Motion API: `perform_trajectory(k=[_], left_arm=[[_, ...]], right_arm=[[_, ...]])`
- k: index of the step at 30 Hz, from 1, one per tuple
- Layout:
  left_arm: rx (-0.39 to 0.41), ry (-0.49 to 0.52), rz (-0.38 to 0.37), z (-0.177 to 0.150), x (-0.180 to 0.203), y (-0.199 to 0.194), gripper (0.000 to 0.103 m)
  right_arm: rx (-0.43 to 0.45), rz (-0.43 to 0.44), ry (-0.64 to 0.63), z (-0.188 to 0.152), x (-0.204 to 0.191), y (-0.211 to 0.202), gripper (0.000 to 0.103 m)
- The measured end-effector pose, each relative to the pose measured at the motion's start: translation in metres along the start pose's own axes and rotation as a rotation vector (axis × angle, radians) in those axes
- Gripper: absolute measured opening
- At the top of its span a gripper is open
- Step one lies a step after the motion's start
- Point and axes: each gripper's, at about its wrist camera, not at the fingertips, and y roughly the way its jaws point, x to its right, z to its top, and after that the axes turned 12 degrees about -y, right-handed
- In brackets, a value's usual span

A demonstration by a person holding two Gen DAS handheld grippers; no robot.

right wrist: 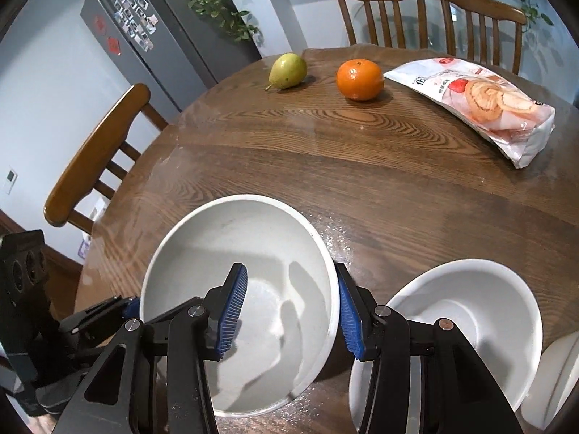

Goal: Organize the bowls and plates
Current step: 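Lift the large white bowl and carry it toward the plate stack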

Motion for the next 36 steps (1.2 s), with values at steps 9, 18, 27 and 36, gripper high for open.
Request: perform_trajectory(k=[9,18,27,36], left_arm=[[0.038,0.007,-0.019,-0.004,0.005,-0.022,0.040],[0.023,0.020,-0.121,-0.008,0.014,-0.043,0.043],[-0.007,0.103,-0.193,-0.028,0.034,-0.053,0.044],[-0.110,0.165,-0.221,-0.048,0.050,-0.038,0.044]], right_arm=[[0.014,-0.015,-0.018,0.001,-0.010,-0.012,0.051],[0.061,-0.070,-0.020,-0.009,-0.023,-0.042,0.051],[0.108,-0.162,0.025,-0.037,-0.030,-0.082,0.051],[0.182,-0.211,0.064,-0.069,-0.032,-0.110,0.056]])
